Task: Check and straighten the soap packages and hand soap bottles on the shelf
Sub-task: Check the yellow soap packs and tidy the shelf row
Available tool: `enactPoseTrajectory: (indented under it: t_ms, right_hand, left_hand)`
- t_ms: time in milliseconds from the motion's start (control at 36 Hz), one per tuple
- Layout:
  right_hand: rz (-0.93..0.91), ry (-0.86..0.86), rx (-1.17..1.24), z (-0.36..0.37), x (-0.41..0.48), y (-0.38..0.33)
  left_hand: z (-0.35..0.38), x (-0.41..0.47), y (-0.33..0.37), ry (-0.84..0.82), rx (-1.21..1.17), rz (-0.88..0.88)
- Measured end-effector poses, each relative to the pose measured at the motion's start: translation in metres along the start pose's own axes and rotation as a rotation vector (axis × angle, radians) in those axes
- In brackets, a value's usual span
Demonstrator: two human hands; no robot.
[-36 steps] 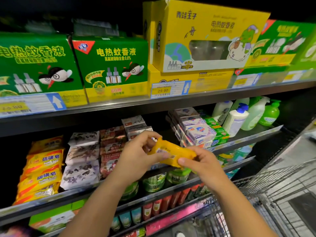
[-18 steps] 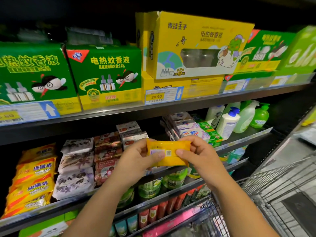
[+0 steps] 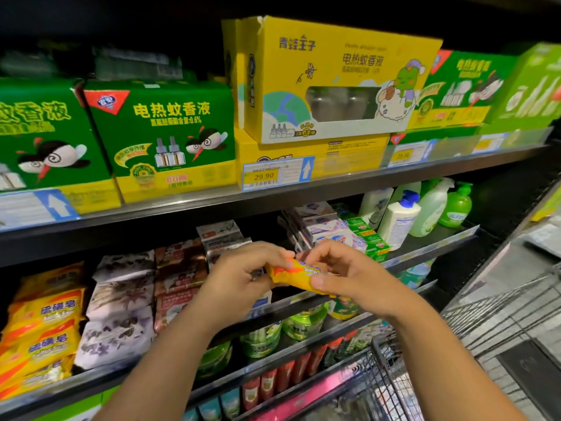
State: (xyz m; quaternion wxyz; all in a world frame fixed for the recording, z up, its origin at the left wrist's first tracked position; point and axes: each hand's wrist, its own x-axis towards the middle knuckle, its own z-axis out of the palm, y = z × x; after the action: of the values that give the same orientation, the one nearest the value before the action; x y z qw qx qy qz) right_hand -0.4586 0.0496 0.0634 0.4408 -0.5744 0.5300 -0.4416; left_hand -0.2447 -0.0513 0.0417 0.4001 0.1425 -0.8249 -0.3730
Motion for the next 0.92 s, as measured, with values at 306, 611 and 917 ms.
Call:
enactPoseTrajectory:
  t_ms: [306, 611, 917]
  right_hand:
    - [0.183, -0.044, -0.89, 0.007, 0.055, 0.028]
    - [0.255, -0.22, -1.036, 0.023, 0.089, 0.076]
    - [0.194, -0.217, -0.984, 0.016, 0.087, 0.091]
  left_hand:
    - [-0.033, -0.004, -0.004, -0.099, 0.559, -0.618]
    - [-0.029, -0.028, -0.037, -0.19, 0.717, -0.639]
    - [-0.011, -0.032, -0.042, -0.211, 0.714, -0.691]
